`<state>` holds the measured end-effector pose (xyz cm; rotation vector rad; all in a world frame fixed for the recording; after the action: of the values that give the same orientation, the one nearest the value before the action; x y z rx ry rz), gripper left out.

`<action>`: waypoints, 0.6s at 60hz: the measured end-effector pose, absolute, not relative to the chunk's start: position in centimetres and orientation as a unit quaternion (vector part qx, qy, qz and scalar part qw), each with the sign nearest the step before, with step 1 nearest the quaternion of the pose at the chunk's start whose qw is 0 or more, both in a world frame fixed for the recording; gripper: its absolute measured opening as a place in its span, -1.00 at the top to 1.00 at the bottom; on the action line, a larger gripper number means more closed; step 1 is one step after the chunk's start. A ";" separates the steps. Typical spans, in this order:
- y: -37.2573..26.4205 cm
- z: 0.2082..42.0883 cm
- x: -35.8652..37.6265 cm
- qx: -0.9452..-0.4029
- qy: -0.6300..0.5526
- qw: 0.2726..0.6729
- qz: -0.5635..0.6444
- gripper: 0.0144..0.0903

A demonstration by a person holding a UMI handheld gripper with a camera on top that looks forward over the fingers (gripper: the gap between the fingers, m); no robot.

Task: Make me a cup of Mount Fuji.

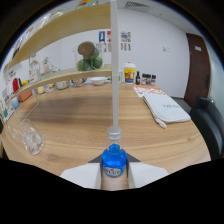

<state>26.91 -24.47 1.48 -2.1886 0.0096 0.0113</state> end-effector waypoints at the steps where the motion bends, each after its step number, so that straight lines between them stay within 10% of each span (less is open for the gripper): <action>1: -24.5 1.5 27.0 -0.889 0.006 0.458 0.004 0.42; 11: -25.3 1.2 27.3 -0.896 0.013 0.444 -0.013 0.34; 24: -27.2 4.4 27.6 -0.894 0.053 0.442 -0.052 -0.90; 36: -28.5 12.5 22.3 -0.868 0.062 0.487 -0.074 -0.86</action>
<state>22.31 -28.52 12.47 -2.1124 0.1503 -0.1796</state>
